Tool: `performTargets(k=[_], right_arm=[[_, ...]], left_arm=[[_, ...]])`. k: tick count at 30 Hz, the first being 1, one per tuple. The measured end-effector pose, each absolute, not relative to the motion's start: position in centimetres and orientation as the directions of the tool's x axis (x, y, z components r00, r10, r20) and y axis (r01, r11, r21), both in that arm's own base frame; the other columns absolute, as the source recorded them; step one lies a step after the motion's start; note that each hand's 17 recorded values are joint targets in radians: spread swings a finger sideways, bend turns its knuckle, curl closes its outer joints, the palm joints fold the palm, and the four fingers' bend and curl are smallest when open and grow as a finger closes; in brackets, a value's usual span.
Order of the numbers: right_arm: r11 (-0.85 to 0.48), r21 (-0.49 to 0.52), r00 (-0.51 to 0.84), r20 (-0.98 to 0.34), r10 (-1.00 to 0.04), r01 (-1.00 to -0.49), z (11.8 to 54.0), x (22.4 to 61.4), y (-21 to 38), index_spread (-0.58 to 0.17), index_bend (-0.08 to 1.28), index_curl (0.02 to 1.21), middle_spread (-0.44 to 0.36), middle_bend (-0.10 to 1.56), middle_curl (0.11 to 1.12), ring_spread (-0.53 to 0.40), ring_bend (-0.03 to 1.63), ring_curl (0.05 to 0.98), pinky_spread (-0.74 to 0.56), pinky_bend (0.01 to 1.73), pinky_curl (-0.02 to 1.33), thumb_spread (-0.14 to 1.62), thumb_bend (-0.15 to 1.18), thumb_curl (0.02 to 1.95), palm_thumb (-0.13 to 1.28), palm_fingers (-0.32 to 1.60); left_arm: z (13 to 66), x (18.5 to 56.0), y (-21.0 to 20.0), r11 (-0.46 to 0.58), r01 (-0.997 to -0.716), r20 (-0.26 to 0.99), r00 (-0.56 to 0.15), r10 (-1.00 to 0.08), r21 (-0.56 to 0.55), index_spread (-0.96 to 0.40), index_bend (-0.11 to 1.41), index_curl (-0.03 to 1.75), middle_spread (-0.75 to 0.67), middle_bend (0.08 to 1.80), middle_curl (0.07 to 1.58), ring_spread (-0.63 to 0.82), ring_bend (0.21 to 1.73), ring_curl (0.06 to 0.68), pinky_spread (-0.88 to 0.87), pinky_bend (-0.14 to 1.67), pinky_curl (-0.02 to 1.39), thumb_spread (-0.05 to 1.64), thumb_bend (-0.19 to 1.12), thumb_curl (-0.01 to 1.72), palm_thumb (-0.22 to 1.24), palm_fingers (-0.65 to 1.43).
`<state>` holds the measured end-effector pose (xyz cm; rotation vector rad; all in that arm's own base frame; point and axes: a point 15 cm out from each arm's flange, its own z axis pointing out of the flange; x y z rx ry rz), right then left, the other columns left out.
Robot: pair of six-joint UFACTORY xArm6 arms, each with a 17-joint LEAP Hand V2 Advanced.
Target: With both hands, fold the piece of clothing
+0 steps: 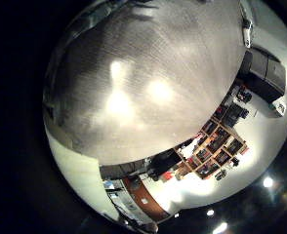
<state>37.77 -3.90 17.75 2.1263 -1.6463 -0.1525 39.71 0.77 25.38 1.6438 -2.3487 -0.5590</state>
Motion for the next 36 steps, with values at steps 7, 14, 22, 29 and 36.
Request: performTargets(k=[7, 14, 22, 29, 36], right_arm=[[-0.216, 0.301, 0.282, 0.197, -0.939, -0.929, 20.8, 39.0, -3.7, -0.464, 0.69, 0.60, -0.295, 0.86, 0.72, -0.292, 1.10, 0.518, -0.42, 1.07, 0.43, 1.06, 0.01, 0.47, 0.86, 1.27], [-0.211, 0.166, 0.244, 0.210, -0.947, -0.963, 25.8, 37.7, -4.4, -0.421, 0.89, 0.77, -0.260, 1.04, 0.81, -0.264, 1.25, 0.600, -0.34, 1.24, 0.53, 1.15, 0.01, 0.52, 0.92, 1.17], [-0.211, 0.040, 0.215, 0.219, -0.952, -0.977, 32.4, 34.4, -4.7, -0.376, 0.96, 0.87, -0.226, 1.13, 0.85, -0.248, 1.31, 0.643, -0.30, 1.30, 0.59, 1.19, -0.01, 0.56, 0.94, 1.12], [-0.214, 0.027, 0.216, 0.186, -0.959, -0.976, 35.4, 32.7, -4.1, -0.350, 0.98, 0.92, -0.207, 1.16, 0.86, -0.239, 1.33, 0.658, -0.28, 1.31, 0.61, 1.19, -0.01, 0.59, 0.96, 1.13], [-0.204, -0.068, 0.188, 0.195, -0.963, -0.977, 40.5, 35.9, -3.8, -0.335, 0.97, 0.94, -0.195, 1.17, 0.85, -0.234, 1.33, 0.662, -0.27, 1.32, 0.62, 1.18, -0.01, 0.62, 0.96, 1.13]], left_arm=[[25.5, 38.4, 0.7, 0.347, -0.811, 0.022, -0.383, -0.924, 0.470, -0.71, 0.48, 1.21, -0.48, 1.05, 0.93, -0.45, 1.31, 0.525, -0.71, 0.79, 0.86, 1.29, -0.01, 0.35, 0.55, 1.06], [27.0, 37.3, 1.1, 0.369, -0.812, 0.037, -0.396, -0.917, 0.451, -0.72, 0.47, 1.23, -0.48, 1.04, 0.93, -0.45, 1.31, 0.525, -0.72, 0.77, 0.88, 1.29, -0.01, 0.35, 0.56, 1.06], [29.6, 35.1, 1.4, 0.406, -0.803, 0.060, -0.424, -0.904, 0.437, -0.72, 0.45, 1.24, -0.49, 1.04, 0.94, -0.45, 1.30, 0.526, -0.73, 0.74, 0.90, 1.28, -0.01, 0.35, 0.57, 1.07], [31.3, 33.7, 2.0, 0.428, -0.793, 0.105, -0.427, -0.898, 0.434, -0.73, 0.47, 1.24, -0.49, 1.04, 0.94, -0.45, 1.29, 0.524, -0.74, 0.73, 0.91, 1.28, -0.01, 0.35, 0.58, 1.10], [34.8, 35.7, 1.8, 0.432, -0.823, 0.095, -0.429, -0.898, 0.368, -0.74, 0.49, 1.23, -0.49, 1.05, 0.93, -0.44, 1.30, 0.522, -0.75, 0.75, 0.91, 1.28, -0.01, 0.36, 0.59, 1.14]])
